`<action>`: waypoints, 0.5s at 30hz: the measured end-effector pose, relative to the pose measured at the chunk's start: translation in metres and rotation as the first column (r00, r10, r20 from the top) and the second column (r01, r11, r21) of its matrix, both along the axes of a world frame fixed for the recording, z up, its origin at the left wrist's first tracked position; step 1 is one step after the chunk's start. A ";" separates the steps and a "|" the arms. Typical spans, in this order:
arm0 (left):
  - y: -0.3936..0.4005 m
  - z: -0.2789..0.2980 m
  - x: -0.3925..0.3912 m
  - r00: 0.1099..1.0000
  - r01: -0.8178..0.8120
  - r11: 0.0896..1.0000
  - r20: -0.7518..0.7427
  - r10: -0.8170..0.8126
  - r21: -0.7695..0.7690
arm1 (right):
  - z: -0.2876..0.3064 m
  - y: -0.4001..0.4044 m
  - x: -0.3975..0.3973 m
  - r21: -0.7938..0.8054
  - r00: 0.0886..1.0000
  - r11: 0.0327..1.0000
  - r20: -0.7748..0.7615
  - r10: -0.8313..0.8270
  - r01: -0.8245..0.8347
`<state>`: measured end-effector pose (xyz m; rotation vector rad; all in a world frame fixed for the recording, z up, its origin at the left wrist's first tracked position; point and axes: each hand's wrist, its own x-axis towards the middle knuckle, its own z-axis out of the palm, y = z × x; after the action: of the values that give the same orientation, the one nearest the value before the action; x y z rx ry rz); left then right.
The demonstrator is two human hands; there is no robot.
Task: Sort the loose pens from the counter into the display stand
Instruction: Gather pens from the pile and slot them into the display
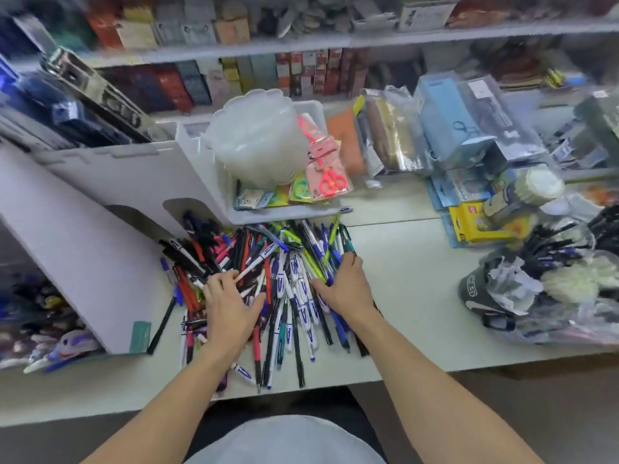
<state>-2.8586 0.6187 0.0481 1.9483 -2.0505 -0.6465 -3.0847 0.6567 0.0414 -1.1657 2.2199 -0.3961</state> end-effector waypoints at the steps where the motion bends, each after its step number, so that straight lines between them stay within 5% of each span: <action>1: -0.003 -0.001 -0.003 1.000 -0.013 1.000 0.018 0.013 0.004 | 0.000 0.000 0.000 -0.014 1.000 1.000 -0.006 0.005 -0.005; 9: -0.025 0.004 -0.009 0.996 0.011 1.000 0.085 -0.013 0.023 | 0.010 -0.001 0.010 -0.040 0.999 0.999 0.042 -0.012 0.014; 15: -0.027 0.009 -0.009 0.994 0.049 0.998 0.091 -0.052 0.043 | 0.019 -0.025 0.021 0.119 0.990 0.993 -0.143 0.013 0.004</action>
<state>-2.8675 0.5920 0.0576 1.9901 -2.1642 -0.6248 -3.0636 0.6321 0.0601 -1.1673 2.3285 -0.1799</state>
